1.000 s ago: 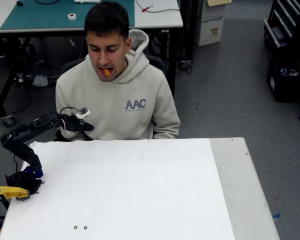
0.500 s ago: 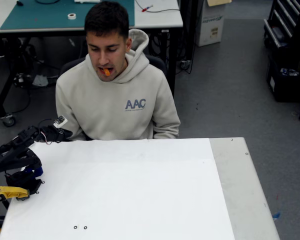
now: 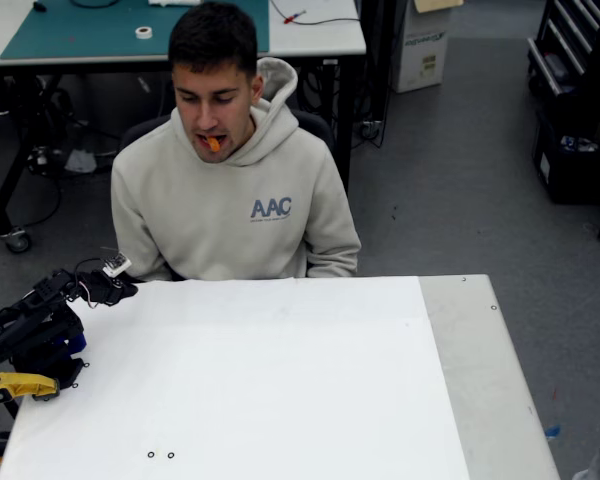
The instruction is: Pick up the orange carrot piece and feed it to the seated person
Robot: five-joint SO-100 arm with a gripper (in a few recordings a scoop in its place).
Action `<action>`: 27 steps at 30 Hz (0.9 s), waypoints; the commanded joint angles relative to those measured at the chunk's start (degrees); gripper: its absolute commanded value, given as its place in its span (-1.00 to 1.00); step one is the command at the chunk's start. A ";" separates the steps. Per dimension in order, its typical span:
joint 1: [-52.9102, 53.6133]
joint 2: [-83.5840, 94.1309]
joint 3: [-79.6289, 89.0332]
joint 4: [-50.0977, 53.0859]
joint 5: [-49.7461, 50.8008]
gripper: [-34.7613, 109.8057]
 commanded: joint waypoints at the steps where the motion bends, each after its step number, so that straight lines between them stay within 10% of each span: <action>1: 0.26 1.49 -1.23 4.22 0.62 -0.55; 27: 0.70 2.11 -2.37 6.50 0.62 -0.55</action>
